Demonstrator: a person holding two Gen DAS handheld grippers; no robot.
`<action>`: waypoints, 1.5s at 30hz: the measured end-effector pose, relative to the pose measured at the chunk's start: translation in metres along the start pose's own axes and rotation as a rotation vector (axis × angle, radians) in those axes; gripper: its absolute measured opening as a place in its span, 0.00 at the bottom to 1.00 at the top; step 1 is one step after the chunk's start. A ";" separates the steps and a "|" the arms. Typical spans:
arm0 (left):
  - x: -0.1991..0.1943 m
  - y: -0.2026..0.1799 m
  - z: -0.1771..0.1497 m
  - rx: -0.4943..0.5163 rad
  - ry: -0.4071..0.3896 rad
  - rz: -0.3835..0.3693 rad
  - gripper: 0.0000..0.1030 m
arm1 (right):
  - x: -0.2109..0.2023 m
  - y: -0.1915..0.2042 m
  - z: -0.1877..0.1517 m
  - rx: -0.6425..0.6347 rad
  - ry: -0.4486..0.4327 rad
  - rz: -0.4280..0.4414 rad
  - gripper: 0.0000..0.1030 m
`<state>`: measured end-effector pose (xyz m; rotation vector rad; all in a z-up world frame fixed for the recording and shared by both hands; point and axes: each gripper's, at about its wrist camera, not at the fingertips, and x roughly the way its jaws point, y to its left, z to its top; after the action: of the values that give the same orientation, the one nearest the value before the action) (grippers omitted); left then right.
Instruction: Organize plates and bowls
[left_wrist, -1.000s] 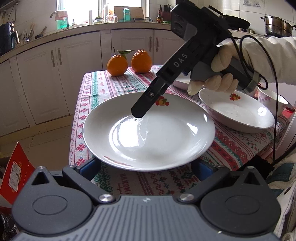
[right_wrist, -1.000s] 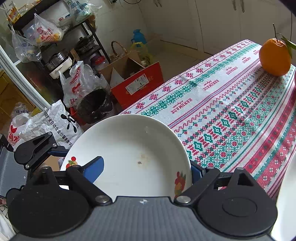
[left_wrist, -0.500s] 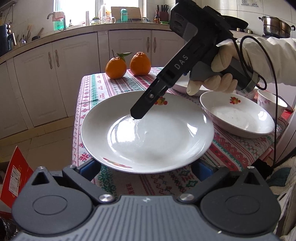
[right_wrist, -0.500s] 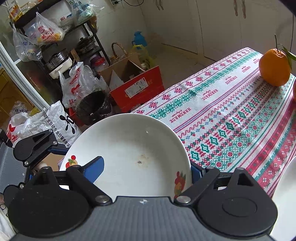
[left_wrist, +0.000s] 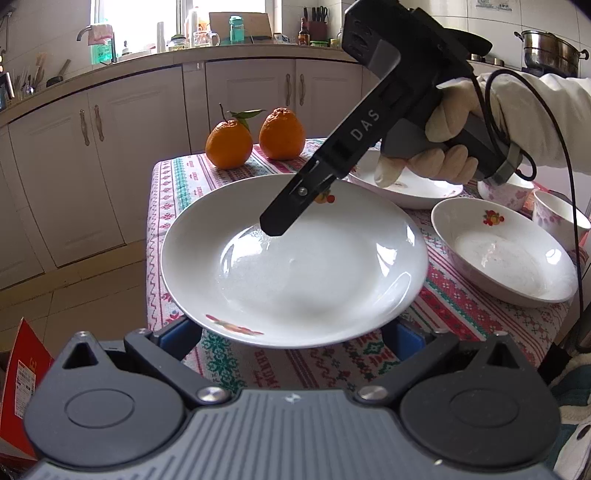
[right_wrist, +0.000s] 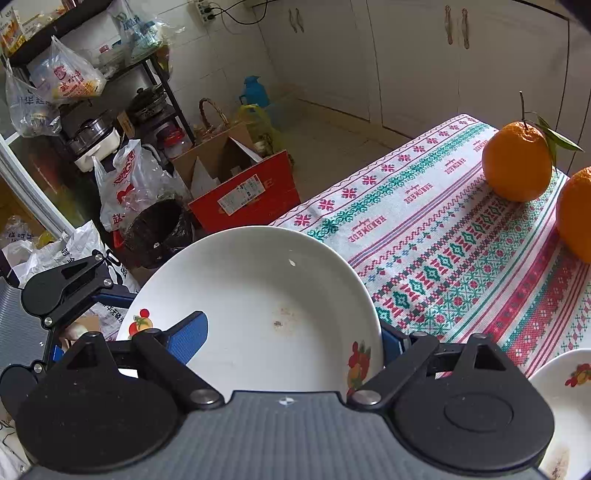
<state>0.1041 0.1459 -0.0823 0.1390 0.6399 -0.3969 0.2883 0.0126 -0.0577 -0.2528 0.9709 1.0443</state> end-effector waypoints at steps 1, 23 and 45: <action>0.003 0.002 0.002 -0.003 0.002 -0.003 1.00 | 0.001 -0.003 0.002 0.002 0.000 -0.003 0.93; 0.028 0.015 0.010 -0.004 0.032 0.007 1.00 | 0.025 -0.028 0.011 0.027 -0.004 -0.023 0.93; 0.004 0.018 0.005 -0.092 0.041 0.013 1.00 | 0.000 -0.011 0.002 0.013 -0.041 -0.126 1.00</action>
<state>0.1163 0.1598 -0.0807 0.0635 0.6960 -0.3522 0.2983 0.0079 -0.0594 -0.2769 0.9128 0.9245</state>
